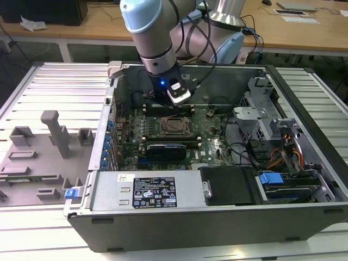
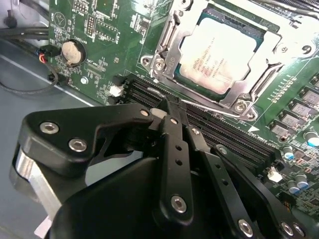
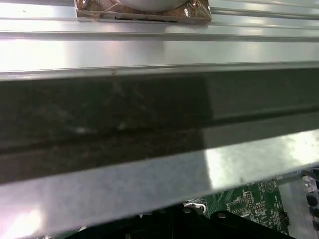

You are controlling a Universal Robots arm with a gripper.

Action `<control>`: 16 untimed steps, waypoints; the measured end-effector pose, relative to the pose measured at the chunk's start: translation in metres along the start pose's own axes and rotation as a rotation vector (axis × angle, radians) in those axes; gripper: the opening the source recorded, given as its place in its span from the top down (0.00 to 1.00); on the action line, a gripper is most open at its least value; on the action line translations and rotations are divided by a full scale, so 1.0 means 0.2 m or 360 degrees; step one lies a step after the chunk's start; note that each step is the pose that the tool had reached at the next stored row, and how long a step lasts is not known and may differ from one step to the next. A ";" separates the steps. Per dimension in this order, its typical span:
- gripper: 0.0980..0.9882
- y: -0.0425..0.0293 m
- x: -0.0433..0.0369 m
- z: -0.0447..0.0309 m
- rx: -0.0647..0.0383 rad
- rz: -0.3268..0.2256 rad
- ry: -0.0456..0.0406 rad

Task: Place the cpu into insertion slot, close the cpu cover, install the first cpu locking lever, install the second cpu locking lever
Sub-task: 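Install the first cpu locking lever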

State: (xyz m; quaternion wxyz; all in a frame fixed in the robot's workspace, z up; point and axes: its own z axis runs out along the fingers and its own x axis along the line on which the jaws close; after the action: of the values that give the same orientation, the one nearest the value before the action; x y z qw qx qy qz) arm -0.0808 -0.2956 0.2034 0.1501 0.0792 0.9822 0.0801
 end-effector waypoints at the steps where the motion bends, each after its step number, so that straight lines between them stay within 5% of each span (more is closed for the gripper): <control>1: 0.99 -0.001 0.002 0.005 0.0007 0.0025 -0.0005; 7: 0.99 -0.005 0.008 0.027 0.0032 0.0106 -0.0020; 16: 0.99 -0.010 0.013 0.042 0.0035 0.0119 -0.0023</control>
State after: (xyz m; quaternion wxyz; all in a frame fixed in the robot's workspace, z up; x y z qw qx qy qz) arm -0.0808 -0.2959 0.1944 0.1533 0.1180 0.9783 0.0742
